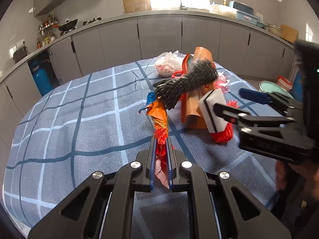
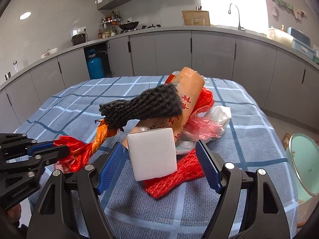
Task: Collect trash
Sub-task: 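Grasp the orange wrapper with the left tool while the right tool grasps the white foam block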
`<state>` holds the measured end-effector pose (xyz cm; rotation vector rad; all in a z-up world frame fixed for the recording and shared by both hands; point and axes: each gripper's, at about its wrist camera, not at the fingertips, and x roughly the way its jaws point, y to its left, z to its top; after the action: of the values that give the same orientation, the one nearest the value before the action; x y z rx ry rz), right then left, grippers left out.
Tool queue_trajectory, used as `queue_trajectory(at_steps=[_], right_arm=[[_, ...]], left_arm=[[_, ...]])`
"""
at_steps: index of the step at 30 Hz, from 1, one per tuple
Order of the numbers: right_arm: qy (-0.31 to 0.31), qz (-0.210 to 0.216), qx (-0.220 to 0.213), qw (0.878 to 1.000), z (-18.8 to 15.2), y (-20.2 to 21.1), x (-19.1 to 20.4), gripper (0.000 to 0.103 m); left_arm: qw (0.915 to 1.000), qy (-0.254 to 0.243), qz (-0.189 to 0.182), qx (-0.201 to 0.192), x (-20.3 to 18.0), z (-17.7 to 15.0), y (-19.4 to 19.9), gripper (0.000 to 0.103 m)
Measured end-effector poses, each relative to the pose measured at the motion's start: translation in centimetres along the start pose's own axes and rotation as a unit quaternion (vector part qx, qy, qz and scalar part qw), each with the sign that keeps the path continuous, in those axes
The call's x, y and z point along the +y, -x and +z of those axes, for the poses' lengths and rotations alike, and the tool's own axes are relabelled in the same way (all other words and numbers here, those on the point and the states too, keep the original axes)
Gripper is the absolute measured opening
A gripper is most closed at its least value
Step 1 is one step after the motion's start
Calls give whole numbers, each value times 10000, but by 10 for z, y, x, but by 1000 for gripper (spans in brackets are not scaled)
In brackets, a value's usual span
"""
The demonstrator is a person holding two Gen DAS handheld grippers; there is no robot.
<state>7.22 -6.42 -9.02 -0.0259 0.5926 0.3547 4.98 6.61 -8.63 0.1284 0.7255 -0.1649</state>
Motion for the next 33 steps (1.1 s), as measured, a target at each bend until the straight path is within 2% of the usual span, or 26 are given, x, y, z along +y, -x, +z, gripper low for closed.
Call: queue_trajectory(at_steps=[3, 5, 6, 7, 9, 10, 13, 17, 18, 19, 20, 21, 27, 28, 29, 31, 32, 33], right_arm=[[8, 123, 68, 9999, 0, -7, -1, 74], [15, 252, 124, 9996, -2, -11, -1, 69], [18, 323, 177, 9993, -3, -12, -1, 57], [12, 388, 234, 9990, -4, -13, -1, 50], [12, 440, 239, 9987, -5, -11, 1, 48], [22, 464, 217, 9987, -5, -9, 2, 33], [48, 498, 109, 9987, -2, 3, 4, 24], [92, 473, 64, 9988, 1, 12, 4, 22], [111, 423, 55, 9990, 0, 11, 4, 25], [103, 381, 35, 9992, -1, 10, 3, 47], [85, 348, 22, 9994, -1, 9, 3, 60], [67, 316, -10, 9995, -2, 9, 2, 69], [99, 358, 209, 9991, -5, -8, 0, 65], [114, 374, 256, 9989, -6, -11, 1, 55], [122, 399, 302, 9987, -7, -13, 2, 49], [122, 485, 349, 9981, -8, -14, 2, 48], [124, 490, 333, 9982, -8, -13, 2, 44], [117, 537, 315, 9980, -7, -10, 2, 31]], left_arm=[[9999, 14, 130, -112, 4, 2, 9, 10], [9997, 56, 204, -153, 8, 3, 12, 10], [9994, 105, 262, -174, 10, 5, 14, 10], [9993, 144, 293, -190, 14, 5, 15, 10], [9989, 217, 354, -220, 18, 7, 17, 10], [9986, 252, 387, -246, 20, 9, 18, 10], [9980, 294, 443, -349, 23, 15, 24, 10], [9978, 242, 438, -436, 18, 19, 26, 10], [9980, 243, 410, -417, 17, 19, 24, 10], [9981, 238, 400, -404, 16, 19, 23, 10], [9982, 236, 398, -390, 16, 19, 22, 10], [9982, 243, 392, -373, 16, 18, 21, 10], [9984, 447, 299, -146, 24, 11, 2, 10], [9984, 459, 306, -128, 25, 10, 1, 10], [9984, 462, 318, -114, 26, 10, -1, 10], [9983, 472, 317, -126, 27, 10, -1, 10], [9982, 473, 327, -150, 27, 10, 0, 10], [9981, 470, 341, -183, 27, 11, 2, 10]])
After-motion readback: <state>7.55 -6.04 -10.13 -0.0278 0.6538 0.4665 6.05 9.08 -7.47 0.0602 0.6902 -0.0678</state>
